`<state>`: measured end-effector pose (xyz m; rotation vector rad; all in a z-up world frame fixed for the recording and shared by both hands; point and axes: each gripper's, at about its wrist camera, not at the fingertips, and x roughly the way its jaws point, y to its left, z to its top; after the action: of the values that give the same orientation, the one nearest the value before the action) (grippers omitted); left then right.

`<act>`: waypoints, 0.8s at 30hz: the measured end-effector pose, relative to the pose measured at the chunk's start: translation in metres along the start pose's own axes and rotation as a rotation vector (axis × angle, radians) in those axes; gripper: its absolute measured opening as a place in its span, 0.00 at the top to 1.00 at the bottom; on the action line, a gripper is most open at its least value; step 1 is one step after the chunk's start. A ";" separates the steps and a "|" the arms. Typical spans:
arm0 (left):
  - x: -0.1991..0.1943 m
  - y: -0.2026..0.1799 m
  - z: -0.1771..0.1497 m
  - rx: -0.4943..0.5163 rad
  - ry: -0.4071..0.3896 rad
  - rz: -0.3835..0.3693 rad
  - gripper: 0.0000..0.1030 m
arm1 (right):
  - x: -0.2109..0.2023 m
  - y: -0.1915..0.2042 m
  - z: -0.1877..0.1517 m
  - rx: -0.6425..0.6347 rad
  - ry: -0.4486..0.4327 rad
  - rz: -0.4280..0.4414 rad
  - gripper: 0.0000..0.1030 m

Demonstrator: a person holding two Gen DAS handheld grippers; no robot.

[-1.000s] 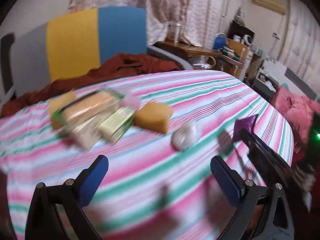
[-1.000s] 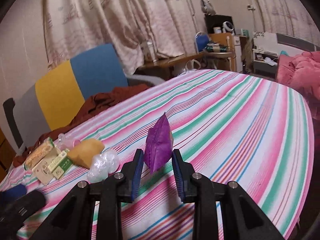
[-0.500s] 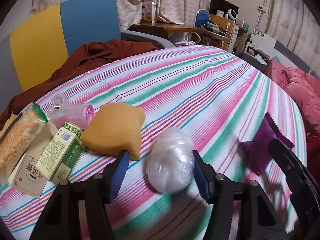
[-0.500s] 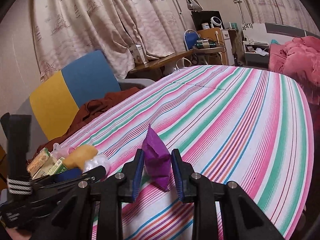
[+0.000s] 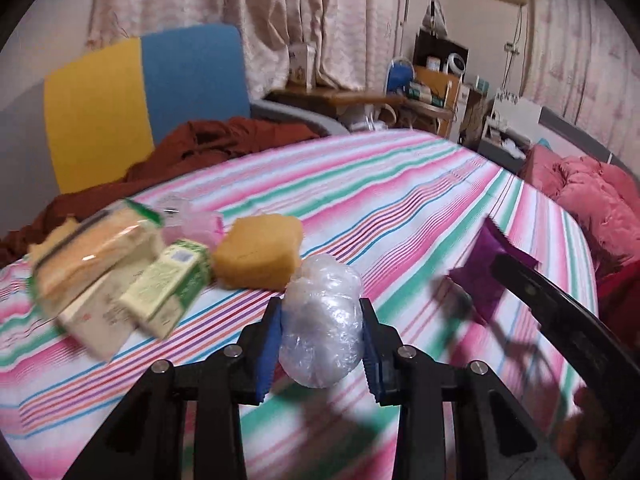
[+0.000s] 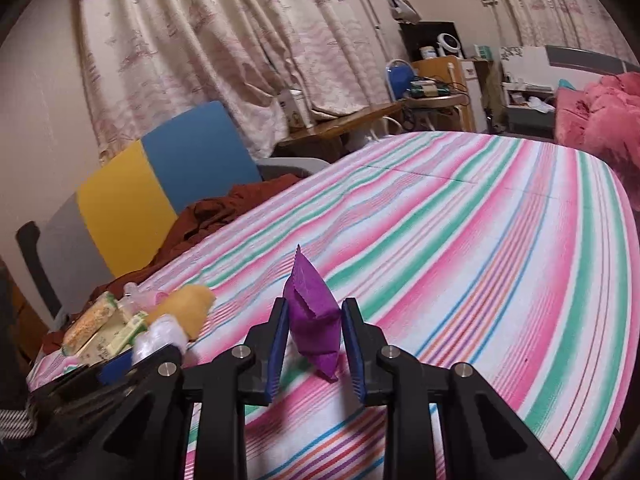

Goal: Organize objects
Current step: 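Carry the plastic bag with the left tool while the right tool carries the purple packet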

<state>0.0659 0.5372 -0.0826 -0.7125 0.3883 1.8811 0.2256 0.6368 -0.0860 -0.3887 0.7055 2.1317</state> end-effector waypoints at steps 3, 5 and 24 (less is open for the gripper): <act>-0.025 0.004 -0.012 -0.011 -0.063 0.044 0.64 | -0.003 0.007 -0.001 -0.032 -0.010 0.029 0.75; -0.040 0.007 -0.019 -0.022 -0.091 0.060 0.64 | -0.007 0.011 0.000 -0.051 -0.021 0.046 0.75; -0.132 0.046 -0.086 -0.157 -0.144 0.095 0.64 | -0.059 0.076 -0.046 -0.095 0.159 0.294 0.76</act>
<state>0.0869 0.3748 -0.0676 -0.6671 0.1866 2.0557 0.2021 0.5348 -0.0667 -0.5384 0.7928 2.4382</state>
